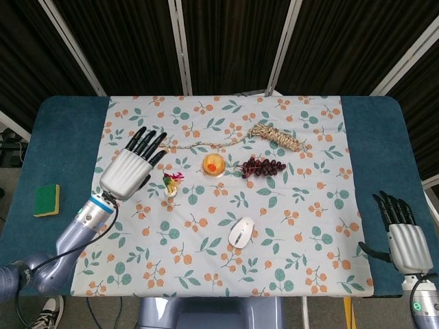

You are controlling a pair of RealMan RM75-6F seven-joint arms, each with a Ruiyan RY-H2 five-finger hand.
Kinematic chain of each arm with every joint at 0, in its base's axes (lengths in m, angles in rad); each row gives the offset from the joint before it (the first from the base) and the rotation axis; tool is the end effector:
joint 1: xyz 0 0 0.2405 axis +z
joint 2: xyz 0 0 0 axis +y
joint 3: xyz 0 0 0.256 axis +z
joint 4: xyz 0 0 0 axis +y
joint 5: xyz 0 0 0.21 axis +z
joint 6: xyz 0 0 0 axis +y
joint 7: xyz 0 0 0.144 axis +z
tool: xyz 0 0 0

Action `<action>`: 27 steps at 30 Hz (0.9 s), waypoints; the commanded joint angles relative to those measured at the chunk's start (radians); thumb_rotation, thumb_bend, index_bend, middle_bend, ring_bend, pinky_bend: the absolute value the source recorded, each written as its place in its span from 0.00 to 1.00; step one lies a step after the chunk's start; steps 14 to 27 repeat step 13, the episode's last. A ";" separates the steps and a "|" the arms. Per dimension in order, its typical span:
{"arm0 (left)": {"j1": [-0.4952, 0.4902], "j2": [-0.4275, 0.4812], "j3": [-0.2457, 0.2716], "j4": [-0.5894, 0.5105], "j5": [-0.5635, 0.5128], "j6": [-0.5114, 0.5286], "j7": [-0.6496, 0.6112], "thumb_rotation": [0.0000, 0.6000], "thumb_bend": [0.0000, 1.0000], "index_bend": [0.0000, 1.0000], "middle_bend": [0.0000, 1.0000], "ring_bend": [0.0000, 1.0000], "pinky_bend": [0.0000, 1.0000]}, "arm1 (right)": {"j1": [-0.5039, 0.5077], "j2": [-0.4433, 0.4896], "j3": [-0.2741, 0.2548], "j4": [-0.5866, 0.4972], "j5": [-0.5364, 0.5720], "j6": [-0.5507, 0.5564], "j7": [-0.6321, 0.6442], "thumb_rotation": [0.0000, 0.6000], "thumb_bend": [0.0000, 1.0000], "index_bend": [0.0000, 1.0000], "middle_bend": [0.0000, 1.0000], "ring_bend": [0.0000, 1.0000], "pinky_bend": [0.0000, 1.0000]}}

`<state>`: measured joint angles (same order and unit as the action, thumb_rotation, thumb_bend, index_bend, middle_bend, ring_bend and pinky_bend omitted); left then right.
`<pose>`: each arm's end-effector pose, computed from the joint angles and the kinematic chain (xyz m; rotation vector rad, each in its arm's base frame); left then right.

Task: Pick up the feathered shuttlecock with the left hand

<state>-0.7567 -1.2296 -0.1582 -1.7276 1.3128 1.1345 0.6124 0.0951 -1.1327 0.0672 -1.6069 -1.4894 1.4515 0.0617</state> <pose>-0.1146 0.3387 0.0879 -1.8848 -0.3074 -0.9082 -0.3107 -0.1878 0.1537 1.3649 -0.9690 0.9554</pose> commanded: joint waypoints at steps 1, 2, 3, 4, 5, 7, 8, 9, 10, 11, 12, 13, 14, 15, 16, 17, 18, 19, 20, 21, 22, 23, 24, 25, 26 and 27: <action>0.094 0.054 0.032 -0.073 0.035 0.111 -0.038 1.00 0.29 0.20 0.00 0.00 0.00 | 0.001 0.003 -0.001 0.001 0.001 -0.004 -0.003 1.00 0.06 0.00 0.00 0.00 0.00; 0.182 0.079 0.080 -0.096 0.058 0.208 -0.059 1.00 0.27 0.18 0.00 0.00 0.00 | 0.002 0.005 -0.003 0.001 0.003 -0.009 -0.014 1.00 0.06 0.00 0.00 0.00 0.00; 0.231 0.090 0.110 -0.101 0.077 0.258 -0.077 1.00 0.24 0.17 0.00 0.00 0.00 | 0.002 0.005 -0.003 0.000 0.004 -0.011 -0.023 1.00 0.06 0.00 0.00 0.00 0.00; 0.261 0.095 0.129 -0.100 0.094 0.290 -0.092 1.00 0.22 0.16 0.00 0.00 0.00 | 0.003 0.005 -0.003 -0.002 0.005 -0.011 -0.030 1.00 0.06 0.00 0.00 0.00 0.00; 0.303 0.101 0.152 -0.098 0.098 0.323 -0.114 1.00 0.20 0.14 0.00 0.00 0.00 | 0.003 0.005 -0.003 -0.004 0.007 -0.012 -0.039 1.00 0.06 0.00 0.00 0.00 0.00; 0.365 0.114 0.187 -0.099 0.089 0.360 -0.154 1.00 0.16 0.11 0.00 0.00 0.00 | 0.004 0.004 -0.005 -0.008 0.008 -0.016 -0.056 1.00 0.06 0.00 0.00 0.00 0.00; 0.400 0.124 0.206 -0.100 0.082 0.379 -0.175 1.00 0.13 0.09 0.00 0.00 0.00 | 0.006 0.003 -0.006 -0.010 0.009 -0.021 -0.069 1.00 0.06 0.00 0.00 0.00 0.00; 0.421 0.129 0.216 -0.099 0.083 0.392 -0.189 1.00 0.09 0.07 0.00 0.00 0.00 | 0.007 0.004 -0.007 -0.011 0.010 -0.025 -0.079 1.00 0.06 0.00 0.00 0.00 0.00; 0.448 0.134 0.229 -0.096 0.076 0.407 -0.208 1.00 0.08 0.05 0.00 0.00 0.00 | 0.009 0.004 -0.009 -0.012 0.009 -0.029 -0.091 1.00 0.05 0.00 0.00 0.00 0.00; 0.472 0.137 0.239 -0.089 0.080 0.421 -0.227 1.00 0.06 0.04 0.00 0.00 0.00 | 0.010 0.004 -0.010 -0.014 0.010 -0.032 -0.102 1.00 0.05 0.00 0.00 0.00 0.00; 0.491 0.139 0.248 -0.080 0.080 0.430 -0.242 1.00 0.05 0.03 0.00 0.00 0.00 | 0.011 0.004 -0.012 -0.015 0.010 -0.034 -0.111 1.00 0.04 0.00 0.00 0.00 0.00; 0.509 0.142 0.258 -0.069 0.084 0.438 -0.254 1.00 0.05 0.02 0.00 0.00 0.00 | 0.011 0.004 -0.012 -0.016 0.010 -0.034 -0.117 1.00 0.04 0.00 0.00 0.00 0.00; 0.509 0.142 0.258 -0.069 0.084 0.438 -0.254 1.00 0.05 0.02 0.00 0.00 0.00 | 0.011 0.004 -0.012 -0.016 0.010 -0.034 -0.117 1.00 0.04 0.00 0.00 0.00 0.00; 0.509 0.142 0.258 -0.069 0.084 0.438 -0.254 1.00 0.05 0.02 0.00 0.00 0.00 | 0.011 0.004 -0.012 -0.016 0.010 -0.034 -0.117 1.00 0.04 0.00 0.00 0.00 0.00; 0.509 0.142 0.258 -0.069 0.084 0.438 -0.254 1.00 0.05 0.02 0.00 0.00 0.00 | 0.011 0.004 -0.012 -0.016 0.010 -0.034 -0.117 1.00 0.04 0.00 0.00 0.00 0.00; 0.509 0.142 0.258 -0.069 0.084 0.438 -0.254 1.00 0.05 0.02 0.00 0.00 0.00 | 0.011 0.004 -0.012 -0.016 0.010 -0.034 -0.117 1.00 0.04 0.00 0.00 0.00 0.00; 0.509 0.142 0.258 -0.069 0.084 0.438 -0.254 1.00 0.05 0.02 0.00 0.00 0.00 | 0.011 0.004 -0.012 -0.016 0.010 -0.034 -0.117 1.00 0.04 0.00 0.00 0.00 0.00; 0.509 0.142 0.258 -0.069 0.084 0.438 -0.254 1.00 0.05 0.02 0.00 0.00 0.00 | 0.011 0.004 -0.012 -0.016 0.010 -0.034 -0.117 1.00 0.04 0.00 0.00 0.00 0.00; 0.509 0.142 0.258 -0.069 0.084 0.438 -0.254 1.00 0.05 0.02 0.00 0.00 0.00 | 0.011 0.004 -0.012 -0.016 0.010 -0.034 -0.117 1.00 0.04 0.00 0.00 0.00 0.00; 0.509 0.142 0.258 -0.069 0.084 0.438 -0.254 1.00 0.05 0.02 0.00 0.00 0.00 | 0.011 0.004 -0.012 -0.016 0.010 -0.034 -0.117 1.00 0.04 0.00 0.00 0.00 0.00; 0.509 0.142 0.258 -0.069 0.084 0.438 -0.254 1.00 0.05 0.02 0.00 0.00 0.00 | 0.011 0.004 -0.012 -0.016 0.010 -0.034 -0.117 1.00 0.04 0.00 0.00 0.00 0.00; 0.509 0.142 0.258 -0.069 0.084 0.438 -0.254 1.00 0.05 0.02 0.00 0.00 0.00 | 0.011 0.004 -0.012 -0.016 0.010 -0.034 -0.117 1.00 0.04 0.00 0.00 0.00 0.00; 0.509 0.142 0.258 -0.069 0.084 0.438 -0.254 1.00 0.05 0.02 0.00 0.00 0.00 | 0.011 0.004 -0.012 -0.016 0.010 -0.034 -0.117 1.00 0.04 0.00 0.00 0.00 0.00; 0.509 0.142 0.258 -0.069 0.084 0.438 -0.254 1.00 0.05 0.02 0.00 0.00 0.00 | 0.011 0.004 -0.012 -0.016 0.010 -0.034 -0.117 1.00 0.04 0.00 0.00 0.00 0.00; 0.509 0.142 0.258 -0.069 0.084 0.438 -0.254 1.00 0.05 0.02 0.00 0.00 0.00 | 0.011 0.004 -0.012 -0.016 0.010 -0.034 -0.117 1.00 0.04 0.00 0.00 0.00 0.00; 0.509 0.142 0.258 -0.069 0.084 0.438 -0.254 1.00 0.05 0.02 0.00 0.00 0.00 | 0.011 0.004 -0.012 -0.016 0.010 -0.034 -0.117 1.00 0.04 0.00 0.00 0.00 0.00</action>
